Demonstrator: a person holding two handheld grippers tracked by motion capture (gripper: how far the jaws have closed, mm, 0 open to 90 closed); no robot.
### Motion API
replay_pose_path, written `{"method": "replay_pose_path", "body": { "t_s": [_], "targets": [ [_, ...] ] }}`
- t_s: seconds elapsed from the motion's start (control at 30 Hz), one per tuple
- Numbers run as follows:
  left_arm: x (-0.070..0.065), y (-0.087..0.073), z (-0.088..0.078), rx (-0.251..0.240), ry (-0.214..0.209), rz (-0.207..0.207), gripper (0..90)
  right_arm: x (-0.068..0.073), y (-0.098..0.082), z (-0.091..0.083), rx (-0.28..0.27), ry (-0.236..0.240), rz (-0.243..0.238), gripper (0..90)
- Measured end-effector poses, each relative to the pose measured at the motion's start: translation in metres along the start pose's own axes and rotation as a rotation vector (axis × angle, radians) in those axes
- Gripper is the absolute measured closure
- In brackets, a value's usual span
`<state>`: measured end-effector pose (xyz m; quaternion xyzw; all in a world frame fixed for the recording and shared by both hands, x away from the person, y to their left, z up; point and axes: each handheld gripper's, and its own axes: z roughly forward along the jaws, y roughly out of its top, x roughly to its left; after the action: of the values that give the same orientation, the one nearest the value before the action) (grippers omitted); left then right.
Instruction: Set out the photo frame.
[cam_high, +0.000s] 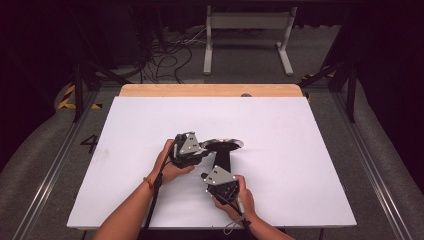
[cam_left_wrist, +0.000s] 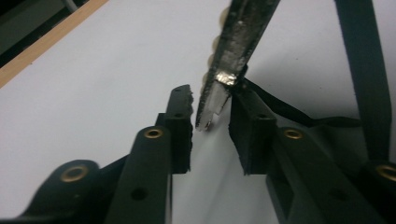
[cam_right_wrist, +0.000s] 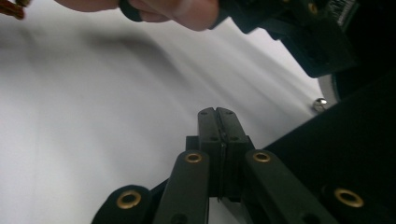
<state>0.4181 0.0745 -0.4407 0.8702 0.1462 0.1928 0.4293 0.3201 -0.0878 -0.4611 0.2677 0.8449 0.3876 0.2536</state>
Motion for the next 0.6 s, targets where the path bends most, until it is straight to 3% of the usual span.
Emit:
{"method": "replay_pose_path", "body": {
  "t_s": [0.13,0.43,0.6],
  "targets": [
    [0.000,0.000,-0.001,0.007,-0.003,0.010,74.7,-0.003,0.000,-0.002,0.017,-0.021,-0.019,90.0],
    [-0.003,0.001,-0.002,0.003,-0.004,0.029,79.7,-0.014,-0.004,-0.006,0.065,-0.051,0.062,90.0],
    [-0.004,0.001,-0.002,0.005,0.008,0.033,79.7,-0.015,-0.004,-0.007,0.039,-0.011,0.079,90.0]
  ]
}}
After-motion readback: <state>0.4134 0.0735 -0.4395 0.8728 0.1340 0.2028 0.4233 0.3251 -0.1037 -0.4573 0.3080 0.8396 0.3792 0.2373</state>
